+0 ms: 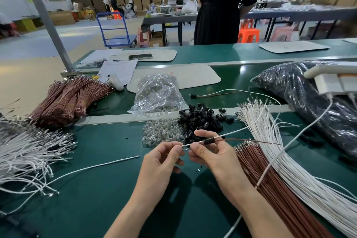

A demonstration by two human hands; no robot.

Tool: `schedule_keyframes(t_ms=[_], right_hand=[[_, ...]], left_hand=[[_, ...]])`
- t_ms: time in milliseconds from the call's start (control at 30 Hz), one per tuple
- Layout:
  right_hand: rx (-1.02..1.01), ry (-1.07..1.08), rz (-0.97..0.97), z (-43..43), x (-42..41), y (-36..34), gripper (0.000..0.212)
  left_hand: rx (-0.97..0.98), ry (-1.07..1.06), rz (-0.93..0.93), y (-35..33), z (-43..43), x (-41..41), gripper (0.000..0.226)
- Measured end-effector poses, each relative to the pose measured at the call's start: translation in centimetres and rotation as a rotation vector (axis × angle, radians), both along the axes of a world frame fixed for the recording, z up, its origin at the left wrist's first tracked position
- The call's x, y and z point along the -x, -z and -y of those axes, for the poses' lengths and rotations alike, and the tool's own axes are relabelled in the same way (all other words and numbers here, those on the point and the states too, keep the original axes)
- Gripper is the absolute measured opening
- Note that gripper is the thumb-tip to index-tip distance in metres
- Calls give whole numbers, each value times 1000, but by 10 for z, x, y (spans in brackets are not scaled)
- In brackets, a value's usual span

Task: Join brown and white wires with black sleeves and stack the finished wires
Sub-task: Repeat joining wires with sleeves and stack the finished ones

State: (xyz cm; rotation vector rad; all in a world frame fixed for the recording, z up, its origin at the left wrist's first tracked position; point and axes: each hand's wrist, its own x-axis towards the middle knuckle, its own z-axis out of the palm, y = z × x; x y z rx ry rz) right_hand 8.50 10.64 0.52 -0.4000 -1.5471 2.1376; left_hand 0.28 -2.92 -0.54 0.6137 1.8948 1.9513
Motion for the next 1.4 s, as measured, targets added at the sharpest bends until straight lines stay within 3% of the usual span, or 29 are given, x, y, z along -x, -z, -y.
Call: schedule_keyframes(t_ms=[733,1067,1400], right_hand=[[-59,-20,61,-1,-1,2,18],[-165,-40,172,-3,-1,5,33],[-177,-12,209,-3,0,5,14]], left_hand=[[-2,87,93,-1,1,1,10],[-5,83,94,0,2,1,11],[14,138,201,3,0,3,19]])
